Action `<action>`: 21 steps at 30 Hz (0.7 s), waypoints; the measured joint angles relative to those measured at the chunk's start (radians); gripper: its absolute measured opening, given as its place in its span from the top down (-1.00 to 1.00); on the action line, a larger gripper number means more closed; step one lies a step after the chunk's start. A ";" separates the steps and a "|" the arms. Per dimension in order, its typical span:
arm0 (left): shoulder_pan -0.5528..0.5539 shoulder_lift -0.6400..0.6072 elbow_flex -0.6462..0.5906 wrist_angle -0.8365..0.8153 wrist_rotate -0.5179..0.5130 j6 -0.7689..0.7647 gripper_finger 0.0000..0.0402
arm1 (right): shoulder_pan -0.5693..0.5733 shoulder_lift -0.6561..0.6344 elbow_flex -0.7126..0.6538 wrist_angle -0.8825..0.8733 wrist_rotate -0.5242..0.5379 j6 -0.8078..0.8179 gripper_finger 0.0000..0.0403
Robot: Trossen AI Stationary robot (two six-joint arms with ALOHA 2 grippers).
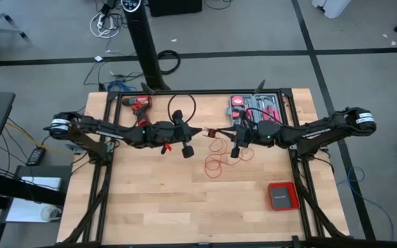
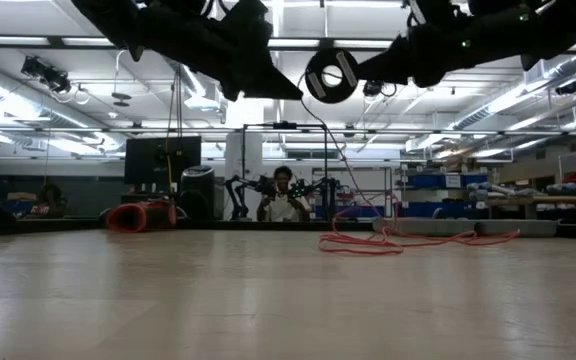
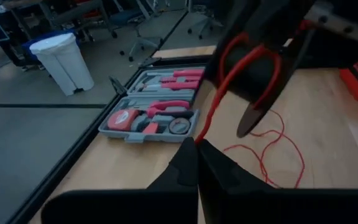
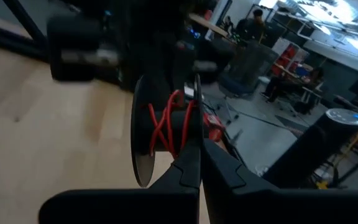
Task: Coil cords
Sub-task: Uncoil the red wire from the black spool
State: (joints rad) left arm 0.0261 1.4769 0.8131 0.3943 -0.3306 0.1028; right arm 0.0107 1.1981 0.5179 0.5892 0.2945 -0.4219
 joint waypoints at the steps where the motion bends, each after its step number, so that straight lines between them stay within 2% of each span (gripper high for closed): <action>1: 0.000 -0.013 0.000 -0.006 0.000 0.003 1.00 | -0.005 -0.006 0.000 -0.018 0.001 -0.002 1.00; 6: -0.002 -0.062 0.000 -0.024 0.011 0.025 1.00 | -0.030 -0.014 0.000 -0.063 0.006 -0.007 1.00; 12: -0.006 -0.061 0.000 -0.018 0.063 -0.003 1.00 | -0.052 -0.009 0.000 -0.063 0.126 -0.028 1.00; 21: -0.014 -0.056 0.014 0.047 0.073 -0.008 1.00 | -0.075 -0.006 0.018 0.008 0.207 -0.053 1.00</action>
State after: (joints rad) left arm 0.0116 1.4204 0.8273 0.4415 -0.2579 0.0947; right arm -0.0639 1.1923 0.5358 0.5970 0.5014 -0.4747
